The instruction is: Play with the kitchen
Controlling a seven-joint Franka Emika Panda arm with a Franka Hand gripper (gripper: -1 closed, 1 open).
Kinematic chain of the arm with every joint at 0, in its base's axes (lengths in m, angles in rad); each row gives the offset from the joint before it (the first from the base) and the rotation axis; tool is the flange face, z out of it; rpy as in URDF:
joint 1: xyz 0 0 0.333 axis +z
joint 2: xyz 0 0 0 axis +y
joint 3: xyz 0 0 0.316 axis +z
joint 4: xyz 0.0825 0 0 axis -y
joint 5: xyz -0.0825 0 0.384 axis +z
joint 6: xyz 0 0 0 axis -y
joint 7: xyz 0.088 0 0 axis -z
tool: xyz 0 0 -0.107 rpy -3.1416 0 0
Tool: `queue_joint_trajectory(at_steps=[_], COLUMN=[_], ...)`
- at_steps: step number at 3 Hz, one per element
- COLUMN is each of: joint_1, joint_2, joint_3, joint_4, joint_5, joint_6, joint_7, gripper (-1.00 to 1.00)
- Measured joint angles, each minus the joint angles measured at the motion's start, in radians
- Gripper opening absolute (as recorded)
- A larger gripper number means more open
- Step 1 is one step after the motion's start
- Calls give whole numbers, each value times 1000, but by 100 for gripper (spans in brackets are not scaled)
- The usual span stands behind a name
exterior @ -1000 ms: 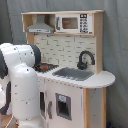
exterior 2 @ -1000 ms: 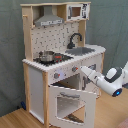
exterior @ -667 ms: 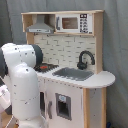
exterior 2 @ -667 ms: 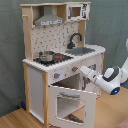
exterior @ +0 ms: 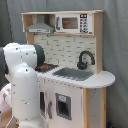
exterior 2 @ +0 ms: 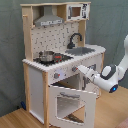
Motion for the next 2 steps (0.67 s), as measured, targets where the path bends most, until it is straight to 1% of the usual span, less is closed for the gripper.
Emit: queue_joint_trajectory(at_steps=[1,2], joint_1=[0,0], joint_2=[-6,-31], joint_3=[-16,-49], joint_4=[9,32], joint_5=[-64,-108], joint_6=[64,112], joint_7=[46,107], gripper=[100,100])
